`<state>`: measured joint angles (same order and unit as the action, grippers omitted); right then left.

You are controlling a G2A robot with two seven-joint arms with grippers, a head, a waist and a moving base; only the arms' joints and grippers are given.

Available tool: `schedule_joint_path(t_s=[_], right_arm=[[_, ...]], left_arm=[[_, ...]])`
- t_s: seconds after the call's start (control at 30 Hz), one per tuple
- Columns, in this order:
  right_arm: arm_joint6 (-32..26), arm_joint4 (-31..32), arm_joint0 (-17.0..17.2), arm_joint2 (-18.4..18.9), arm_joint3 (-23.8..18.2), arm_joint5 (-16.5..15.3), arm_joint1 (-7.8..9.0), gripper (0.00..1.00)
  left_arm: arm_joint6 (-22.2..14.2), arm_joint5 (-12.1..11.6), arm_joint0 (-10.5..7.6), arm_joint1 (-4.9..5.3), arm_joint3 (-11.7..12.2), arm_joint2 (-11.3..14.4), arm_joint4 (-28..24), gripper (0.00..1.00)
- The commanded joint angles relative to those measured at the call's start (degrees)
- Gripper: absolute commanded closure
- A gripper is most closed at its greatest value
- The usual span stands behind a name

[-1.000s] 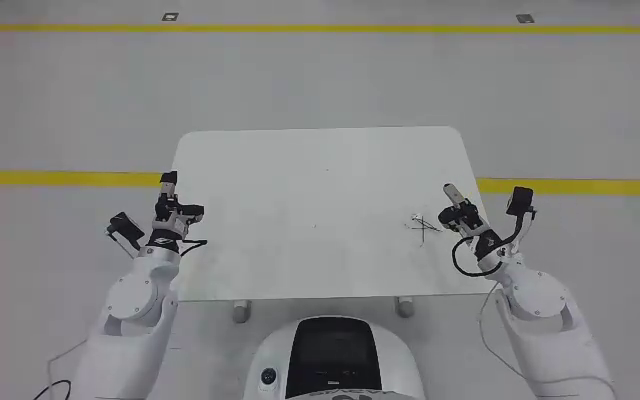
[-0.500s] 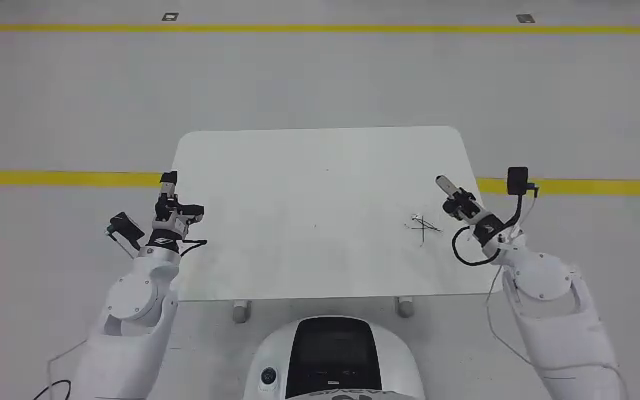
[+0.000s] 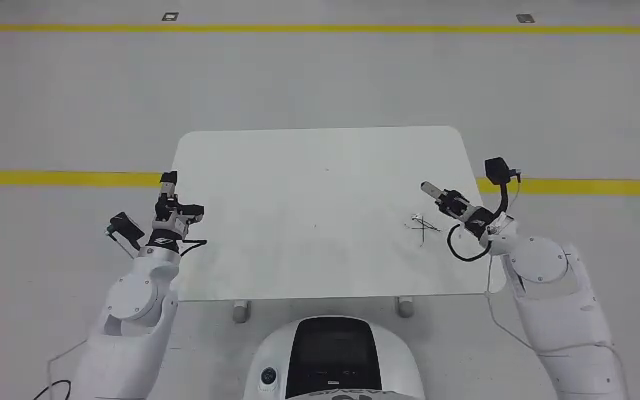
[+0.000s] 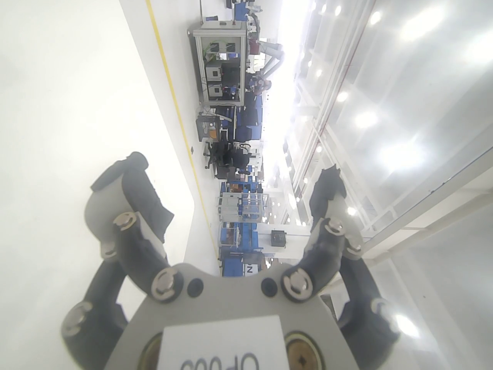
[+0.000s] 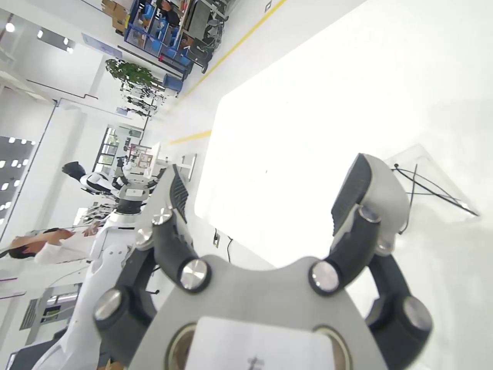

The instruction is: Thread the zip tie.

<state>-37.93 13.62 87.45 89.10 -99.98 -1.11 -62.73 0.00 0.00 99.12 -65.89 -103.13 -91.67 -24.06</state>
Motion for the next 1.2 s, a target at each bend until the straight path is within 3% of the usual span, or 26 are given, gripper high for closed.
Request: schedule_joint_path(t_s=[0.0, 0.27, 0.7, 0.87, 1.03, 1.07, 1.17], right_arm=[[-3.4, 4.5, -1.7, -1.4, -0.9, -1.7, 0.3, 0.0], [-18.1, 13.8, -10.9, -6.4, 4.1, -5.1, 1.2, 0.0], [-17.3, 13.7, -11.6, -7.1, 5.4, -4.9, 1.11, 0.0], [-23.3, 22.0, -14.9, -9.5, 3.7, -5.0, 1.59, 0.0], [-31.1, 30.5, -20.2, -15.1, 6.2, -7.3, 1.72, 0.0], [-30.3, 33.1, -20.9, -15.8, 6.5, -6.4, 1.69, 0.0], [-30.3, 33.1, -20.9, -15.8, 6.5, -6.4, 1.69, 0.0]], left_arm=[[0.0, 0.0, 0.0, 0.0, 0.0, 0.0, 0.0, 0.0], [0.0, 0.0, 0.0, 0.0, 0.0, 0.0, 0.0, 0.0], [0.0, 0.0, 0.0, 0.0, 0.0, 0.0, 0.0, 0.0], [0.0, 0.0, 0.0, 0.0, 0.0, 0.0, 0.0, 0.0], [0.0, 0.0, 0.0, 0.0, 0.0, 0.0, 0.0, 0.0], [0.0, 0.0, 0.0, 0.0, 0.0, 0.0, 0.0, 0.0], [0.0, 0.0, 0.0, 0.0, 0.0, 0.0, 0.0, 0.0]])
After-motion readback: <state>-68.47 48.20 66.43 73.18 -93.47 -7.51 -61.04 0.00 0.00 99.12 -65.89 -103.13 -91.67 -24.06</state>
